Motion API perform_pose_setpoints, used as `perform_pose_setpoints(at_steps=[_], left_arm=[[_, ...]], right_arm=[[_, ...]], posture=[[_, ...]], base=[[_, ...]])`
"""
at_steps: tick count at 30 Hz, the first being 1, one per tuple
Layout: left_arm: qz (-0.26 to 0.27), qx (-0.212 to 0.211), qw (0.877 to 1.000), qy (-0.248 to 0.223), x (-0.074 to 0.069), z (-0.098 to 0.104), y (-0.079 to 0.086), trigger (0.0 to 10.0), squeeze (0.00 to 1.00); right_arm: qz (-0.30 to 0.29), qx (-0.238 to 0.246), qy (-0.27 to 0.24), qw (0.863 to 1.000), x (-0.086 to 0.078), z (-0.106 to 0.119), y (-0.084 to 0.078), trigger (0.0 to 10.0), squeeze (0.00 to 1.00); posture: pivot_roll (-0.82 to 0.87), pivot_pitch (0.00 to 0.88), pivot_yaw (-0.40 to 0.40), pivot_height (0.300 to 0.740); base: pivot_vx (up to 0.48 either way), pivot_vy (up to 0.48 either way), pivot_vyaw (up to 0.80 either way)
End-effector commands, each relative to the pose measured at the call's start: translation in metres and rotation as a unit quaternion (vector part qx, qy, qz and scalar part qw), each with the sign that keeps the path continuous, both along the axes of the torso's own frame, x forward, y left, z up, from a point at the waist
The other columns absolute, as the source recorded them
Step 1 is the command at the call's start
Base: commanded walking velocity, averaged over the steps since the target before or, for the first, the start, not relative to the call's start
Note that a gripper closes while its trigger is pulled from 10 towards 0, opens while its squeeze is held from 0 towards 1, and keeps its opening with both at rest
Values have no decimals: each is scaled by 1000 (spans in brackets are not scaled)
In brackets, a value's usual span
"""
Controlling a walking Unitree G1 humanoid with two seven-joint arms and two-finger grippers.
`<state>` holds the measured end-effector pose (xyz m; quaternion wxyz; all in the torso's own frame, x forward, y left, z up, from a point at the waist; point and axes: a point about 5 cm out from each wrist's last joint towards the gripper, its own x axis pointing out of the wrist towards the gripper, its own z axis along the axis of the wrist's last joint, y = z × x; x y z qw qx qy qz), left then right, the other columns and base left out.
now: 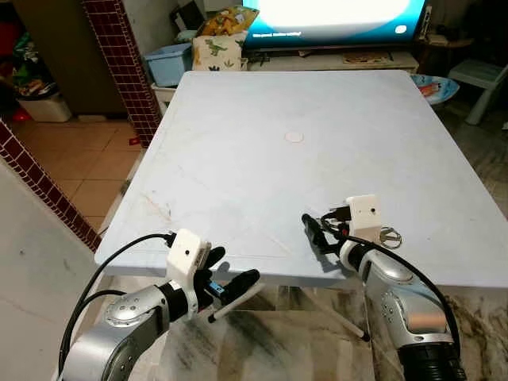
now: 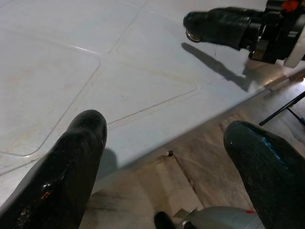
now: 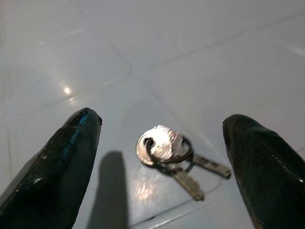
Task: Hang keys on a hook
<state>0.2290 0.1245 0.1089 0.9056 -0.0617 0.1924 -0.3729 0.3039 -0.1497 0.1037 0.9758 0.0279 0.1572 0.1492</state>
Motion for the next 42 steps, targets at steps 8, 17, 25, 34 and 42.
perform_pose_setpoints(at_steps=[8,17,25,34,42], left_arm=[[-16,5,1000,4,-4,2,-1,10000,0],[-18,4,1000,7,-5,2,-2,10000,0],[-17,6,1000,6,-4,2,-2,10000,0],[-17,8,1000,3,-3,2,-2,10000,0],[-7,11,1000,-6,0,4,-1,10000,0]], right_arm=[[29,23,45,998,-5,-10,7,0,0],[37,13,65,997,-9,-15,5,0,0],[29,10,76,997,-10,-16,2,0,0],[22,-5,88,996,-11,-19,-1,0,0],[6,-26,110,994,-13,-26,-5,0,0]], posture=[[25,104,73,740],[23,98,70,740],[23,98,70,740],[24,92,69,740],[22,95,69,740]], base=[[0,0,0],[0,0,0],[0,0,0],[0,0,0],[0,0,0]])
